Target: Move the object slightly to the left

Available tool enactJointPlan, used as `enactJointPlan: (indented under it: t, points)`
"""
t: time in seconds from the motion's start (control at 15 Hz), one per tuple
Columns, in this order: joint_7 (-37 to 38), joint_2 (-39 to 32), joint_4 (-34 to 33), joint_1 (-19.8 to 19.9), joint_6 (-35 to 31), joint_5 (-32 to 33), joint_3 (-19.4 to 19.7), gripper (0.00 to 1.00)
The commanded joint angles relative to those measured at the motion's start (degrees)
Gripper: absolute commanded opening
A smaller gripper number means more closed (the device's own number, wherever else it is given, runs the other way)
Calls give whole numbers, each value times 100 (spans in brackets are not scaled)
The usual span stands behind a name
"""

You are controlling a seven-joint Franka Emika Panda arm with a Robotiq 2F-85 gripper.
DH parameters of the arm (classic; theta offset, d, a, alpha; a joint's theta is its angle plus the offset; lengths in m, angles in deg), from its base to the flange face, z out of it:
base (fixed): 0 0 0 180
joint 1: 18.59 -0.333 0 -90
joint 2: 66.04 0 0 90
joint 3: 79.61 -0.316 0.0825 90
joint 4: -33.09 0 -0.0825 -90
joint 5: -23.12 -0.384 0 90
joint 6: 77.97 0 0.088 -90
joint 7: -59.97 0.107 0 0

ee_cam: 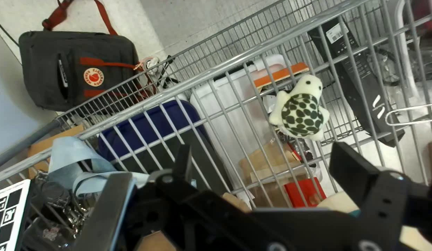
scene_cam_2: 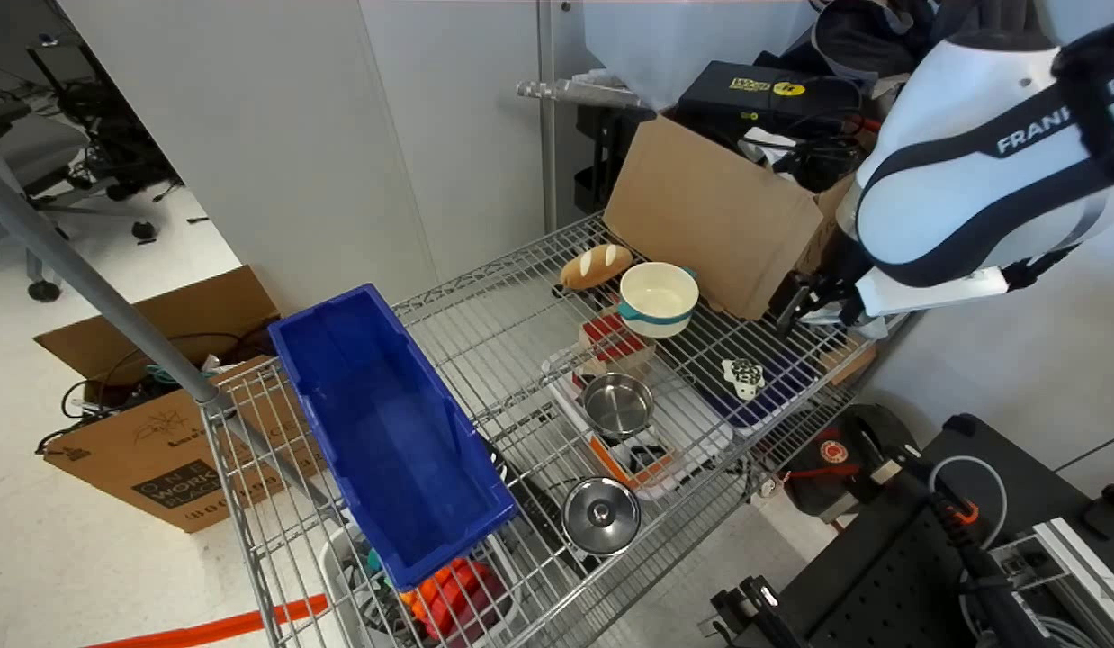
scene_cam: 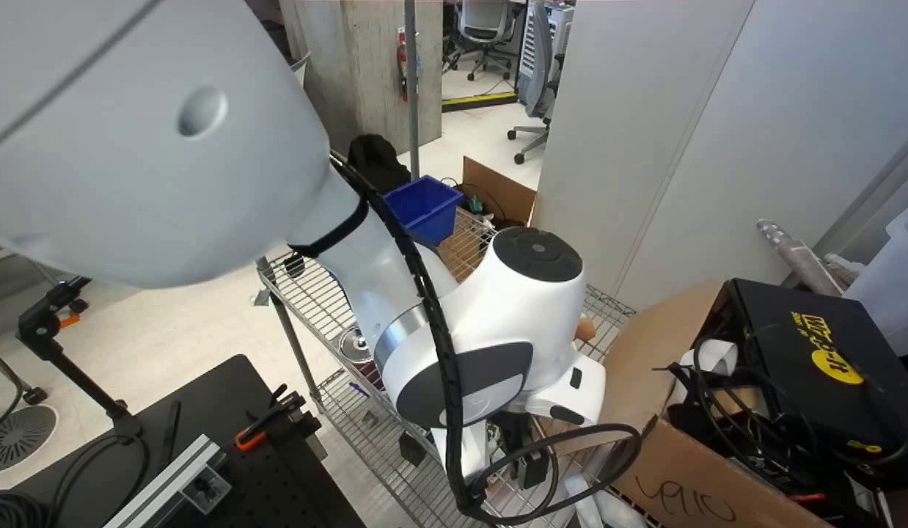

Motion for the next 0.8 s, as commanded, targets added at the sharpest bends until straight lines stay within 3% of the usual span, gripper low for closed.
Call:
enactJointPlan:
  t: [0.0,0.73]
  points:
    - [410,-533,-288,-251,-318,262,120,100]
    - [687,-1445,-864,-651,-397,249,128,100]
